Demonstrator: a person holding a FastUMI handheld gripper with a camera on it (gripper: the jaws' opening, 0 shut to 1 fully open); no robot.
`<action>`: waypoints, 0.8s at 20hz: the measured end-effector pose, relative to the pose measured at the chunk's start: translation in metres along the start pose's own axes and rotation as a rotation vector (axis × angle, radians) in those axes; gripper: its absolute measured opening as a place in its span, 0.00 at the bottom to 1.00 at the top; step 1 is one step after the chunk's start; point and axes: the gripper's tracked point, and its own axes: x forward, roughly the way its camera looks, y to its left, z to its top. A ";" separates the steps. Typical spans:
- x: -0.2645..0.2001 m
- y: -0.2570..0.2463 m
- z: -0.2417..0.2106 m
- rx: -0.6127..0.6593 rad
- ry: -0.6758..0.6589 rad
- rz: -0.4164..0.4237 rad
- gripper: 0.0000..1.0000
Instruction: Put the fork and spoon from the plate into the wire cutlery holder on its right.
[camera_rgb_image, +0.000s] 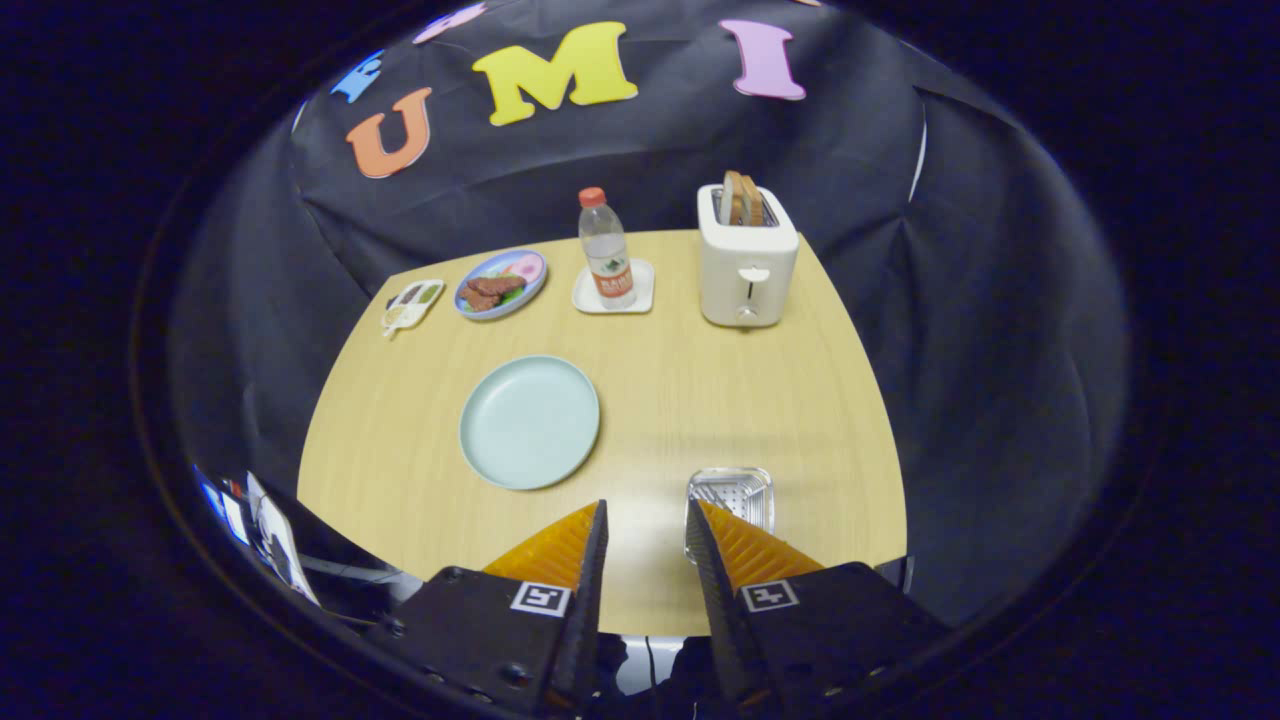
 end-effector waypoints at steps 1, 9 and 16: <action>-0.006 0.008 0.008 -0.015 -0.047 -0.003 0.56; -0.079 0.058 0.073 -0.014 -0.462 -0.043 0.81; -0.146 0.094 0.107 -0.037 -0.698 -0.044 0.95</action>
